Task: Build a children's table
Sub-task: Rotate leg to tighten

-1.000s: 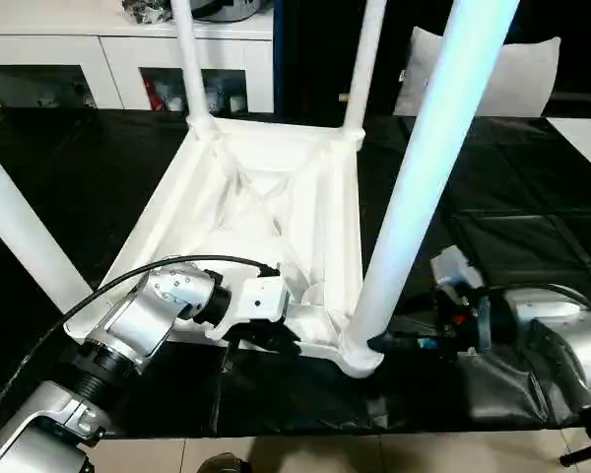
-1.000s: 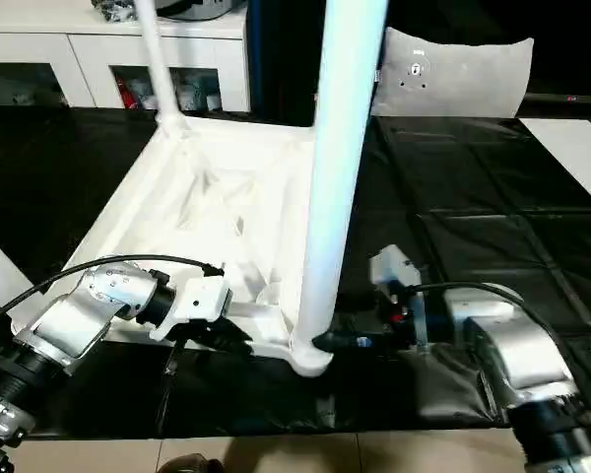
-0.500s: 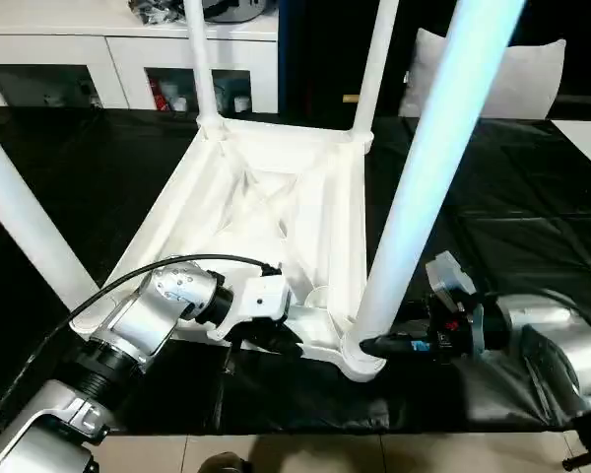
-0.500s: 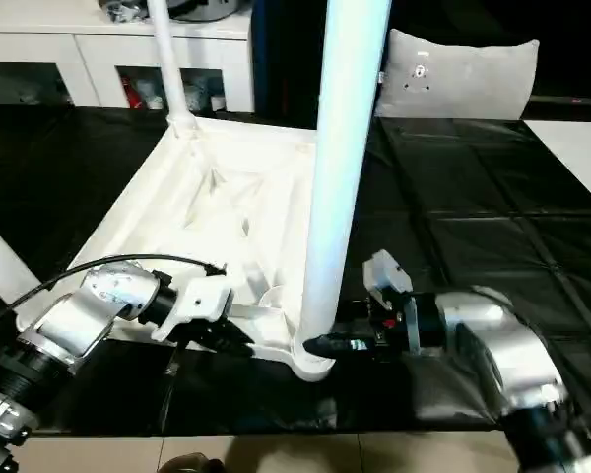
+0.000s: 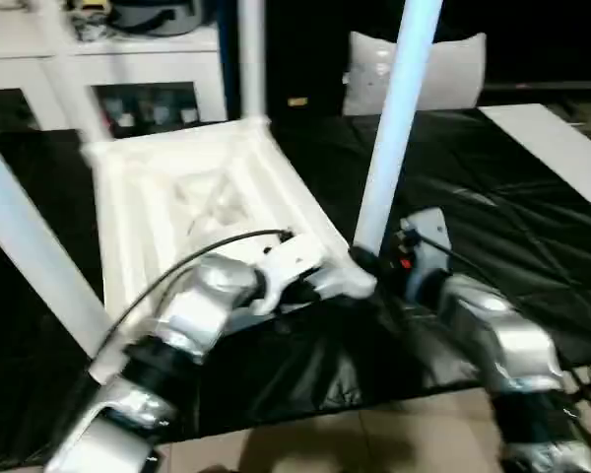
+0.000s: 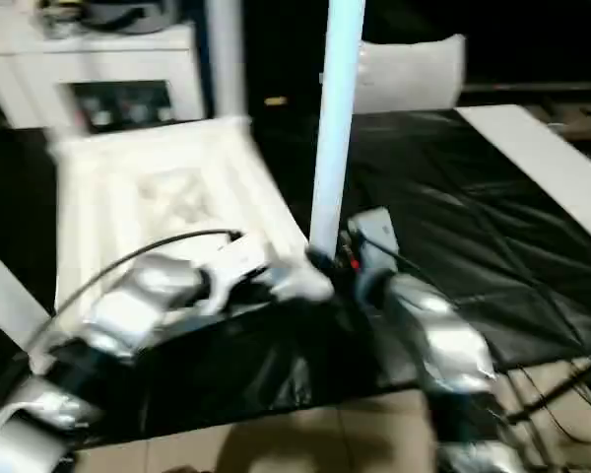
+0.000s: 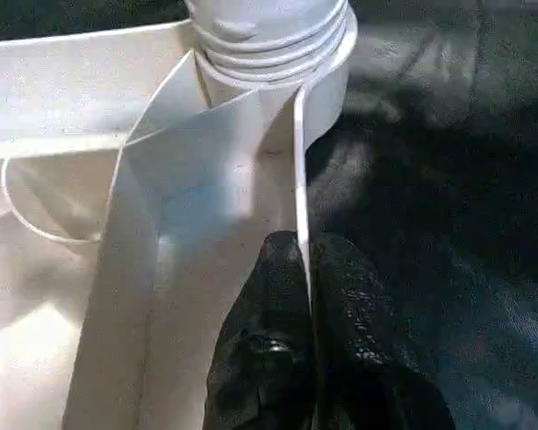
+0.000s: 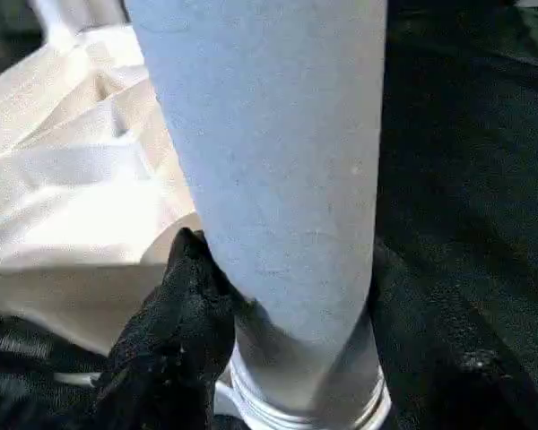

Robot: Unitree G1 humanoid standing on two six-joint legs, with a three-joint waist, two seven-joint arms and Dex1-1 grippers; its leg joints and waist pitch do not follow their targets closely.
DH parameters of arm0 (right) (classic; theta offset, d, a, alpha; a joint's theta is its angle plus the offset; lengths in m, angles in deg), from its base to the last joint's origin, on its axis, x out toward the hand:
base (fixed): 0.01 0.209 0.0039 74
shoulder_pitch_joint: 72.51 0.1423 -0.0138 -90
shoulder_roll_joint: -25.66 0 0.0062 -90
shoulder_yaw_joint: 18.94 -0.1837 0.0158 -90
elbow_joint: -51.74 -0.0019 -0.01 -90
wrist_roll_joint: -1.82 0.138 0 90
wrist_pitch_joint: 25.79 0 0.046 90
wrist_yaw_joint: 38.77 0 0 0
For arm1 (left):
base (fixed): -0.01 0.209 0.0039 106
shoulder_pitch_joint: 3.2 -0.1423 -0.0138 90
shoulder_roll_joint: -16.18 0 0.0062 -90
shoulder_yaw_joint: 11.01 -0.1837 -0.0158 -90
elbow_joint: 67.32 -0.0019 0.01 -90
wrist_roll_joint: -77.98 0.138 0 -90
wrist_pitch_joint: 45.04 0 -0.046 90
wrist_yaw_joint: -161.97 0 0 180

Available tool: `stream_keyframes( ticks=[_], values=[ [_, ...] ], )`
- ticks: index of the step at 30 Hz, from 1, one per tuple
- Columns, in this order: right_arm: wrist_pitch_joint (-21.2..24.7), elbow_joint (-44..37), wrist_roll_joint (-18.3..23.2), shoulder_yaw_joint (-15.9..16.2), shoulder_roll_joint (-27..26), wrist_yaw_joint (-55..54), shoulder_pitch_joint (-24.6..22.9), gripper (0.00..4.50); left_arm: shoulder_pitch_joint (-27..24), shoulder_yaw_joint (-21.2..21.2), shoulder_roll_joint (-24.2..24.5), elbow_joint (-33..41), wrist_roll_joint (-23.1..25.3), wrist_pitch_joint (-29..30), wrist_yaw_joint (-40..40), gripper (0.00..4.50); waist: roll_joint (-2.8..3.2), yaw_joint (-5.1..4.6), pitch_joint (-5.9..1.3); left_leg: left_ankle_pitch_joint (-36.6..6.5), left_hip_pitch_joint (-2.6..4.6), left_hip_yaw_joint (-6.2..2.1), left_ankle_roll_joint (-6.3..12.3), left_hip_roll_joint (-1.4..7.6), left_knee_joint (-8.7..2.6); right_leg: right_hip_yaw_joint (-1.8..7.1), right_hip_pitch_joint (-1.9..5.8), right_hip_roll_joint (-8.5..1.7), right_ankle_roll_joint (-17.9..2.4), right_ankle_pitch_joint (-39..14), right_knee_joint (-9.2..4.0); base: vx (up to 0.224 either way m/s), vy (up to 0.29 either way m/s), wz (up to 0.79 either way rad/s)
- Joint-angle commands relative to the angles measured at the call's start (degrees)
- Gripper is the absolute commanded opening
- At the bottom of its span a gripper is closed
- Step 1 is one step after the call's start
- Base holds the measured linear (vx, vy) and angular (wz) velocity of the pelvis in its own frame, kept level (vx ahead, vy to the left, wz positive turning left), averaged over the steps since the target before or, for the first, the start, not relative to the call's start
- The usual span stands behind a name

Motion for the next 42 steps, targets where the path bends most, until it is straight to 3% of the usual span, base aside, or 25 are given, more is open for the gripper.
stream_keyframes(
  ticks=[1,5,8,9,14,17,21,23,27,30,34,42],
  values=[
    [1.09,0.69,3.19,2.86,-3.24,1.5,0.56,2.65,0.72,-3.74,-3.66,1.16,-0.93,-0.23,1.01,0.0,-0.15,0.29,-2.35,-28.37,1.49,-2.24,-2.39,2.38,-4.62,1.33,-0.14,-4.18,-5.79,-32.84,-6.85,0.0,0.0,0.0],
    [0.1,-0.7,2.32,2.18,-1.77,2.96,-0.24,3.0,0.53,-3.74,-2.59,1.33,-0.21,-1.11,1.23,0.0,0.0,0.59,-2.75,-24.98,0.87,-1.82,-2.11,2.82,-5.2,1.73,0.54,-3.84,-9.08,-20.11,-5.65,0.0,0.0,0.0],
    [-1.83,-1.43,3.51,1.6,1.06,6.48,-1.37,3.25,0.42,-3.65,-1.11,0.74,-0.29,-3.52,1.96,0.0,-0.09,0.96,-2.86,-23.36,0.9,-1.51,-1.2,2.76,-4.98,1.97,0.73,-4.0,-9.92,-17.73,-5.53,0.0,0.0,0.0],
    [-3.01,-2.19,3.86,1.79,3.35,9.68,-2.31,3.25,0.33,-3.63,0.1,0.26,-0.29,-5.1,2.85,0.0,0.14,1.27,-2.94,-22.58,0.79,-1.45,-0.81,2.8,-4.9,1.99,1.02,-4.0,-10.04,-16.6,-5.52,0.0,0.0,0.0],
    [-5.61,-3.99,4.89,1.04,9.67,18.55,-4.59,3.71,-0.1,-2.9,3.34,-0.75,-0.83,-8.84,5.74,0.0,-0.16,2.62,-3.22,-18.42,0.9,-0.95,0.93,2.95,-4.44,2.09,1.23,-4.05,-11.14,-13.6,-5.25,0.0,0.0,0.0],
    [-7.38,-4.76,5.88,0.83,16.38,26.95,-5.67,3.93,-0.71,-3.43,7.18,-0.97,-1.8,-13.94,11.3,0.0,0.05,3.27,-3.4,-14.13,0.35,-0.86,2.17,3.02,-4.29,1.98,1.78,-3.94,-12.26,-8.76,-4.61,0.0,0.0,0.0],
    [-9.74,-4.56,6.23,2.6,22.53,36.25,-6.2,3.99,-1.1,-4.52,10.74,-1.29,-3.89,-20.53,18.56,0.0,0.0,3.68,-3.5,-12.8,0.4,-0.79,3.01,3.01,-4.01,1.81,1.93,-3.9,-13.3,-6.1,-4.35,0.0,0.0,0.0],
    [-11.38,-3.98,5.85,3.67,24.59,40.08,-5.86,3.99,-1.17,-5.28,12.41,-0.73,-4.95,-21.01,23.01,0.0,0.06,3.68,-3.54,-12.86,0.53,-0.76,3.02,3.2,-4.05,1.71,1.87,-3.86,-14.32,-5.52,-4.11,0.0,0.0,0.0],
    [-11.28,-3.68,6.47,4.65,25.68,43.19,-5.29,3.63,-1.2,-6.3,13.84,-0.07,-5.79,-22.3,26.79,0.0,0.16,3.75,-3.33,-15.05,0.79,-0.69,2.58,3.43,-4.27,1.65,1.6,-3.79,-15.04,-7.84,-4.2,0.0,0.0,0.0],
    [-10.16,-3.72,7.4,6.72,26.67,47.33,-4.42,3.28,-1.22,-8.1,15.55,0.79,-6.27,-25.21,31.24,0.0,-0.05,4.37,-3.28,-15.74,0.97,-0.59,2.14,3.57,-4.3,1.71,1.51,-3.92,-14.74,-9.6,-4.28,0.0,0.0,0.0],
    [-9.9,-3.37,7.81,9.25,27.23,50.5,-3.9,2.97,-0.77,-9.44,16.46,0.09,-5.87,-28.59,33.91,0.0,0.13,5.04,-3.26,-16.15,1.16,-0.47,1.54,3.72,-4.3,1.84,1.21,-4.02,-14.52,-10.19,-4.19,0.0,0.0,0.0],
    [-9.86,-1.92,7.0,11.66,25.69,52.43,-3.19,2.26,-0.49,-9.73,16.25,-0.04,-5.67,-29.96,34.7,0.0,0.05,5.23,-3.43,-16.0,0.95,-0.51,1.02,3.58,-4.23,1.73,1.44,-4.11,-14.61,-9.63,-3.94,0.0,0.0,0.0]
  ],
)
